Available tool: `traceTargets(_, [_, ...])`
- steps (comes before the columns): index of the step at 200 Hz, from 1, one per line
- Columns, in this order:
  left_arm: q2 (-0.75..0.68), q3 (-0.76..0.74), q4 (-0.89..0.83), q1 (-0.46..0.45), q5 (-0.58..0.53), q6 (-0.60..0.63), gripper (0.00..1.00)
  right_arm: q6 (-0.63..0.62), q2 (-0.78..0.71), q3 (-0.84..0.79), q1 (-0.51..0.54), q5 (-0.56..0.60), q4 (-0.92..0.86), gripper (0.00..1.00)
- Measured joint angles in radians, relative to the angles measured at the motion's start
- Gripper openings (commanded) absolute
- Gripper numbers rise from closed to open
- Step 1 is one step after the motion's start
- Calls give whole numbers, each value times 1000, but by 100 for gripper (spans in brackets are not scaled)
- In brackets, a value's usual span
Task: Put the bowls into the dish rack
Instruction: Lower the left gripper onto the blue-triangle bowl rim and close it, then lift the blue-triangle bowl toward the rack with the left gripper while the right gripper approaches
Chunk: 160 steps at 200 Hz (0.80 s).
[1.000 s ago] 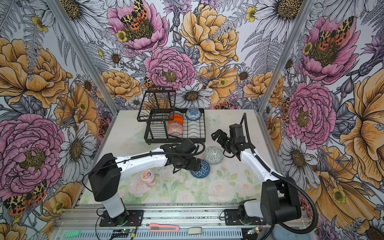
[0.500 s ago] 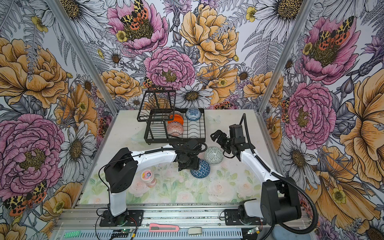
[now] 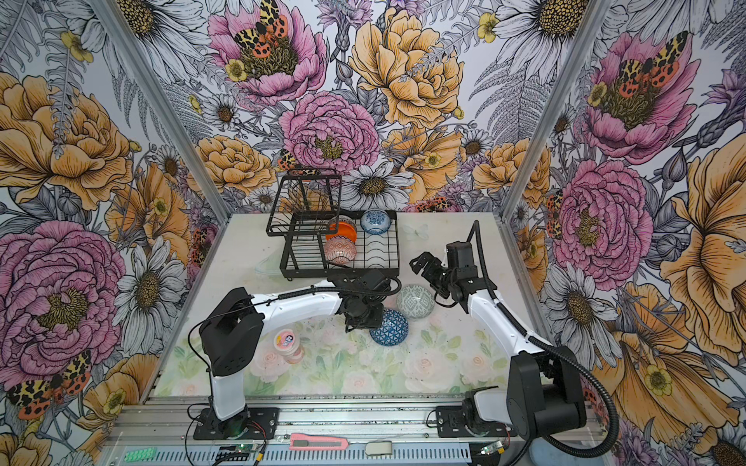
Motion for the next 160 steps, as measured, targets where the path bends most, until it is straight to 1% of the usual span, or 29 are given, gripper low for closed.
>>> traceTargets(45, [0, 0, -15, 1, -13, 5, 11, 20, 21, 2, -2, -2, 0, 99])
traceTargets(72, [-9, 0, -18, 0, -14, 14, 5, 23, 28, 5, -2, -4, -1, 99])
traceTargets(87, [-16, 1, -29, -1, -26, 23, 0, 28, 35, 13, -2, -5, -4, 99])
traceTargets(129, [-26, 2, -42, 2, -58, 38, 0, 50, 51, 39, -2, -8, -11, 99])
traceTargets(160, [-46, 3, -68, 21, -104, 56, 0, 66, 66, 71, -5, -21, -15, 99])
